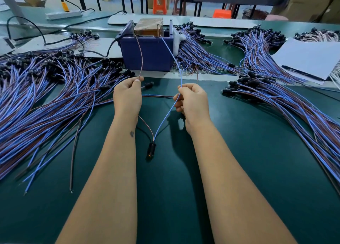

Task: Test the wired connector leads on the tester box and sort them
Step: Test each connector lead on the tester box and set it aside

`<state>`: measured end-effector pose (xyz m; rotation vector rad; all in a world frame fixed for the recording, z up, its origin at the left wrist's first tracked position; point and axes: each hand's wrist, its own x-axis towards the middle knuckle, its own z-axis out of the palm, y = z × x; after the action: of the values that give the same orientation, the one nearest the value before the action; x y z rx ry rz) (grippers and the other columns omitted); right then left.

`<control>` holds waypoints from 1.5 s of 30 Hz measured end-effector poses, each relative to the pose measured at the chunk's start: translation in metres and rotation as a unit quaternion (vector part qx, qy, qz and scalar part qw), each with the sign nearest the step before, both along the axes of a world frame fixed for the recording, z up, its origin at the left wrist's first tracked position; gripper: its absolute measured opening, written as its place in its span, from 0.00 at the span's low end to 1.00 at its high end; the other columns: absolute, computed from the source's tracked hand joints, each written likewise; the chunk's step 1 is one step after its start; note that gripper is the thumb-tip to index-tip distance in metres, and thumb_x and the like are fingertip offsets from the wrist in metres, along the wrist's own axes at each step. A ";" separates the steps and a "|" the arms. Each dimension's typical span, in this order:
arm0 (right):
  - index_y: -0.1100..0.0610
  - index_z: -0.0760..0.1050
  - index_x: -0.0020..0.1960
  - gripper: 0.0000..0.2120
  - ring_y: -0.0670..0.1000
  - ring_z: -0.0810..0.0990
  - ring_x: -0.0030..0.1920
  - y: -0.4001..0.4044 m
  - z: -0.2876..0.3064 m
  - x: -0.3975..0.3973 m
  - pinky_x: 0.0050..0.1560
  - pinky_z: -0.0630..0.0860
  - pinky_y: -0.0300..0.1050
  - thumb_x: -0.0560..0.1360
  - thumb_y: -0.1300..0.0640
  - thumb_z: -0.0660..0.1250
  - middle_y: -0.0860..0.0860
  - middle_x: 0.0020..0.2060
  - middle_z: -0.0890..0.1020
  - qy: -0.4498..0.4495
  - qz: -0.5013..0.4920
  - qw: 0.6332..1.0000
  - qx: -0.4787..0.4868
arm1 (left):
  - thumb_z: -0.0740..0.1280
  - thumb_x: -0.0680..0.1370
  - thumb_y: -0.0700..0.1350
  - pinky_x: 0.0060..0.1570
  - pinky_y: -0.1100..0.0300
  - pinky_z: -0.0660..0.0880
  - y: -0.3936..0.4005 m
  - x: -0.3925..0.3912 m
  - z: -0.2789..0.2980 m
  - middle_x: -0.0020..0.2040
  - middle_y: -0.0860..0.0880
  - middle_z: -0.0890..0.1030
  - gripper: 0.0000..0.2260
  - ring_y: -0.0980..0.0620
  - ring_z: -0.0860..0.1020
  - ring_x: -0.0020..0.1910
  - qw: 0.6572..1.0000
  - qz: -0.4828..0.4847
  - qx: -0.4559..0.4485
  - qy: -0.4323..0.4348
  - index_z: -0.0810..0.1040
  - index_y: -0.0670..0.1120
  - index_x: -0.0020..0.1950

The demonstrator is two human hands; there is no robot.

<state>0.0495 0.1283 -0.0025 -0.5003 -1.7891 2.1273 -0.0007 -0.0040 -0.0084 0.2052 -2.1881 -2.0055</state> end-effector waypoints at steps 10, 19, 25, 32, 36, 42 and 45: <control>0.57 0.73 0.43 0.08 0.46 0.70 0.24 -0.001 0.002 0.003 0.23 0.66 0.36 0.78 0.65 0.60 0.52 0.29 0.76 -0.001 0.022 1.000 0.007 | 0.60 0.80 0.44 0.26 0.63 0.62 -0.002 0.001 0.000 0.32 0.49 0.79 0.11 0.55 0.60 0.24 1.000 -0.001 0.014 0.009 0.82 0.54 0.48; 0.55 0.75 0.43 0.09 0.46 0.71 0.25 -0.002 0.001 0.002 0.25 0.66 0.37 0.76 0.66 0.59 0.51 0.29 0.75 -0.005 0.028 0.999 0.038 | 0.60 0.80 0.44 0.27 0.63 0.63 -0.002 -0.002 -0.002 0.22 0.59 0.69 0.12 0.56 0.61 0.24 1.000 -0.003 0.016 0.002 0.82 0.55 0.45; 0.55 0.75 0.42 0.09 0.47 0.70 0.26 -0.003 0.000 0.002 0.25 0.65 0.36 0.76 0.66 0.60 0.51 0.28 0.75 0.021 -0.003 0.999 0.029 | 0.60 0.81 0.44 0.29 0.62 0.63 -0.002 -0.002 -0.001 0.24 0.59 0.71 0.12 0.56 0.62 0.25 1.000 -0.012 0.014 0.011 0.81 0.54 0.45; 0.55 0.78 0.39 0.09 0.44 0.75 0.31 -0.007 -0.001 0.001 0.33 0.71 0.38 0.74 0.66 0.65 0.47 0.29 0.78 0.065 0.011 0.989 0.136 | 0.64 0.80 0.41 0.47 0.59 0.75 0.020 0.015 0.004 0.41 0.53 0.83 0.09 0.55 0.77 0.40 0.992 -0.123 0.000 0.034 0.84 0.50 0.50; 0.57 0.78 0.41 0.06 0.50 0.77 0.36 -0.009 -0.003 0.001 0.45 0.78 0.54 0.74 0.66 0.67 0.53 0.34 0.81 0.060 0.042 0.979 0.190 | 0.62 0.80 0.42 0.27 0.68 0.67 0.026 0.018 0.006 0.28 0.58 0.76 0.10 0.61 0.70 0.25 0.981 -0.182 0.057 0.021 0.84 0.47 0.49; 0.52 0.79 0.38 0.08 0.46 0.75 0.34 -0.010 -0.003 0.002 0.38 0.74 0.45 0.74 0.61 0.71 0.49 0.31 0.79 0.043 0.092 0.971 0.216 | 0.62 0.81 0.39 0.27 0.67 0.66 0.021 0.016 0.009 0.26 0.55 0.70 0.11 0.58 0.66 0.24 0.977 -0.140 0.158 0.024 0.80 0.46 0.41; 0.53 0.81 0.41 0.05 0.47 0.73 0.35 -0.012 -0.002 0.004 0.40 0.71 0.43 0.74 0.61 0.71 0.52 0.32 0.79 0.040 0.140 0.961 0.236 | 0.60 0.83 0.43 0.28 0.64 0.66 0.015 0.014 0.014 0.26 0.53 0.70 0.12 0.56 0.69 0.25 0.957 -0.116 0.266 0.009 0.77 0.45 0.40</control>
<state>0.0537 0.1166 -0.0046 -0.0409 -2.3305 1.7473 0.0129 0.0113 0.0056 -0.0112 -1.6760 -2.6804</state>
